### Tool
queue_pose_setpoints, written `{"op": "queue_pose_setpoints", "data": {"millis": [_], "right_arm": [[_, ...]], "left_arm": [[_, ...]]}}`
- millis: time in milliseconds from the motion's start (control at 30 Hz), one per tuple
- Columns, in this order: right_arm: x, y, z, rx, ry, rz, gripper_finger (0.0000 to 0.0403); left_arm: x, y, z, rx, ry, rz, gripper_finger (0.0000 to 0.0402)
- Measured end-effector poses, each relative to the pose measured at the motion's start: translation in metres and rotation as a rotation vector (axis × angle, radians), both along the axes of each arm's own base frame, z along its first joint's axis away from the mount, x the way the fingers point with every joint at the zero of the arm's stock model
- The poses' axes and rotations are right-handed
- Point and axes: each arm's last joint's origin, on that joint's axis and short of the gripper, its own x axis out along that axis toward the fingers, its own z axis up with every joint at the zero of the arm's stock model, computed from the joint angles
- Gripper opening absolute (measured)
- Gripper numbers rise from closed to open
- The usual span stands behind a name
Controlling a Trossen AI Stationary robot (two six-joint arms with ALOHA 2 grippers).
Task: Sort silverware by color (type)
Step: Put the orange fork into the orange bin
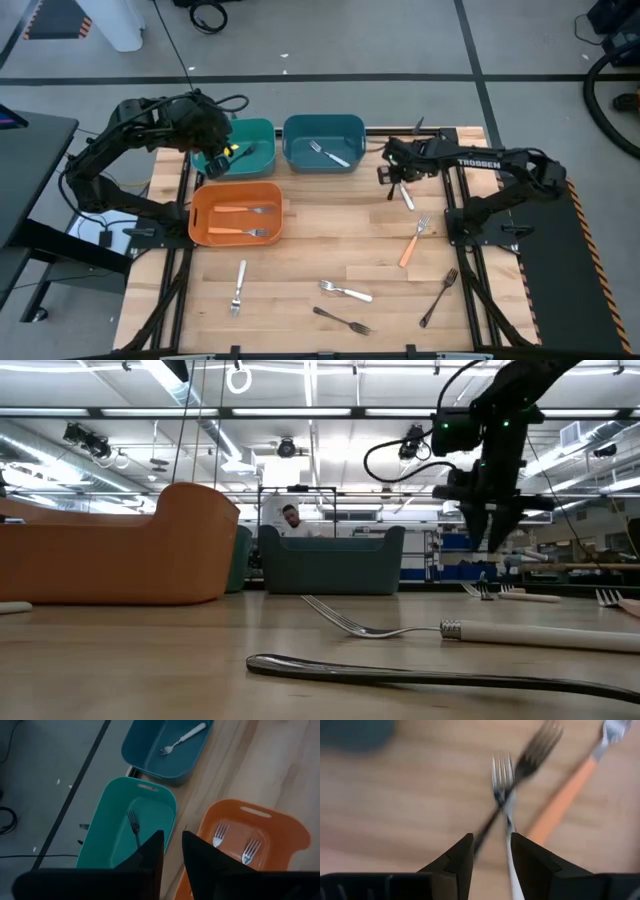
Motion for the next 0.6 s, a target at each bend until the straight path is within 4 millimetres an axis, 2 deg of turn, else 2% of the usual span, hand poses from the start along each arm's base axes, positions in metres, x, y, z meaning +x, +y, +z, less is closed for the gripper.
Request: {"op": "queue_pose_setpoints", "data": {"millis": [133, 300, 400, 600], "right_arm": [[-0.003, -0.018, 0.003, -0.1, -0.032, -0.099, 0.0138], [-0.012, -0.033, 0.003, -0.108, -0.052, -0.193, 0.0137], [-0.012, -0.033, 0.003, -0.059, -0.087, -0.203, 0.0137], [-0.004, -0.022, 0.003, -0.035, -0.097, -0.136, 0.0137]], "left_arm": [[0.0, 0.0, 0.0, 0.0, 0.001, 0.0, 0.008], [0.0, 0.0, 0.0, 0.0, 0.001, -0.001, 0.008], [0.0, 0.0, 0.0, 0.0, 0.001, -0.001, 0.008], [0.0, 0.0, 0.0, 0.0, 0.001, -0.001, 0.008]]}}
